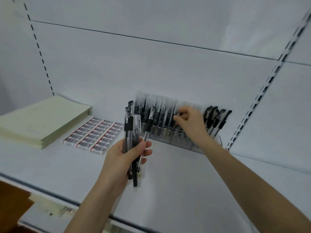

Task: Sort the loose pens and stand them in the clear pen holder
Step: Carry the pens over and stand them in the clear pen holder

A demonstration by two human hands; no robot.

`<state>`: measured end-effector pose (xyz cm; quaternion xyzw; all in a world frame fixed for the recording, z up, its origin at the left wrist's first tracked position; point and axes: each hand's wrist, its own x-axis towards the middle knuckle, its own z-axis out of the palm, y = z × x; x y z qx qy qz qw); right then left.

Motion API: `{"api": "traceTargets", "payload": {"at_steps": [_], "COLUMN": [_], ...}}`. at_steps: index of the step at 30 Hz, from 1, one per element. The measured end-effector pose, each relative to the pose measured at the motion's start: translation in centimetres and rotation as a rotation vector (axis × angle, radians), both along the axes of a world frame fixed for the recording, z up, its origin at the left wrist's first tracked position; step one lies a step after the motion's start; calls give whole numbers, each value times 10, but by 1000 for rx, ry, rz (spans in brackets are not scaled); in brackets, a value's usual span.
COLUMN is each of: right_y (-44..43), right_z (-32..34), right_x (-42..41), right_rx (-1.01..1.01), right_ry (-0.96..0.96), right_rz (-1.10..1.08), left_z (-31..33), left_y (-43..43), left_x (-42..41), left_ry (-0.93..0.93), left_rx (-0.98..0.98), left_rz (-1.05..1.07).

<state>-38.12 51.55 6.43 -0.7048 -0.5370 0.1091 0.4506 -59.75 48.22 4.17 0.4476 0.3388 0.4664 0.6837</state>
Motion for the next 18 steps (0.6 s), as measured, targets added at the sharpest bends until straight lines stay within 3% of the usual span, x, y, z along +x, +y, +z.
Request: {"api": "traceTargets", "payload": {"at_steps": [3, 6, 14, 18], "right_y": [-24, -48, -61, -71], "right_z": [7, 16, 26, 34], "right_x": [-9, -30, -33, -1], "right_rx": [28, 19, 32, 189], "right_ry": [197, 429, 547, 521], "right_rz": [-13, 166, 193, -37], "left_z": [2, 4, 1, -2], "left_y": [6, 10, 15, 19], "left_x": [2, 10, 26, 23], "left_ry": [-4, 4, 43, 46], "left_rx": [12, 21, 43, 3], "left_rz": [-72, -137, -252, -232]}}
